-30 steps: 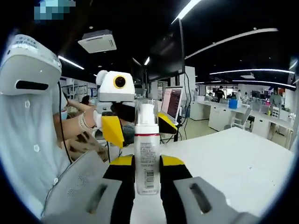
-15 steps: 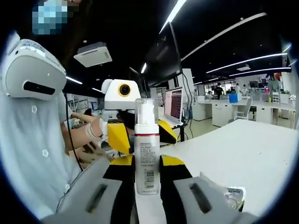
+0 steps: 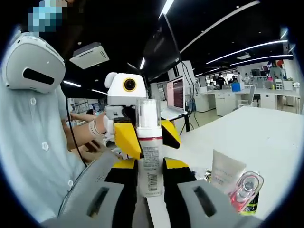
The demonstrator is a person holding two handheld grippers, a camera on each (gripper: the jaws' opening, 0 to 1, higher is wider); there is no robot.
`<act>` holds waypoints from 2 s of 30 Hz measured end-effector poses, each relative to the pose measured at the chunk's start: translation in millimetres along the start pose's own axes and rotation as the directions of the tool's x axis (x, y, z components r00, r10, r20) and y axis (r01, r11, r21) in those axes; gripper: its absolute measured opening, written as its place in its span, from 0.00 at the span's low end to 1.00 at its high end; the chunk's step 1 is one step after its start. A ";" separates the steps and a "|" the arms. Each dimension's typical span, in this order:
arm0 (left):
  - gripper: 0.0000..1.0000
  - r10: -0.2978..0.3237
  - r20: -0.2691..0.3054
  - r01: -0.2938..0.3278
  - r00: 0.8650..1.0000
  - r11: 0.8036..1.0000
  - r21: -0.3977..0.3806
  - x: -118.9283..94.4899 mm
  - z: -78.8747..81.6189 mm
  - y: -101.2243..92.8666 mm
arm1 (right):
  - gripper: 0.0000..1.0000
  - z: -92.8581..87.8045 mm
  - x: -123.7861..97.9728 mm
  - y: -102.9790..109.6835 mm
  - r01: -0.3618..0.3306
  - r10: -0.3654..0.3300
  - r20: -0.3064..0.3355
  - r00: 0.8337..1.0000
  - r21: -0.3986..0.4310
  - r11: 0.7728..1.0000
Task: Arrange the skincare products in the storage area until every visible bottle or jar stands upright without overlapping.
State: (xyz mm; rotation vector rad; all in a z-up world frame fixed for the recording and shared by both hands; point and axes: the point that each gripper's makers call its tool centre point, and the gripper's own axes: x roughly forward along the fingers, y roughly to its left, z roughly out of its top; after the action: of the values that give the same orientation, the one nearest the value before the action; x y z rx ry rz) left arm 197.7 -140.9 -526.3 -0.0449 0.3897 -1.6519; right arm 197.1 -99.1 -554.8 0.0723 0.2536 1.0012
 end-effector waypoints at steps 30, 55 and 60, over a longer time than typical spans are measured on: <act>0.19 0.158 -0.146 -0.162 0.977 0.987 -0.016 3.8 -59.7 44.6 | 0.19 -36.3 -17.0 -9.0 0.100 -0.118 -0.189 0.975 -0.098 0.990; 0.18 0.193 -0.205 -0.160 0.960 0.973 0.166 27.9 -83.5 47.2 | 0.24 -13.5 1.2 -53.5 0.337 -0.344 0.033 0.938 0.132 0.932; 0.18 0.202 -0.208 -0.168 0.957 0.971 0.168 31.3 -88.0 51.6 | 0.23 -18.5 5.0 -55.6 0.357 -0.360 0.013 0.933 0.107 0.928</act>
State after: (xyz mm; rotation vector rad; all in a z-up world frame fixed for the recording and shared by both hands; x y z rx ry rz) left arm 220.6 -154.9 -629.6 0.2843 0.4267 -1.4989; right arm 241.0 -126.0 -583.4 0.1308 0.2771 0.6207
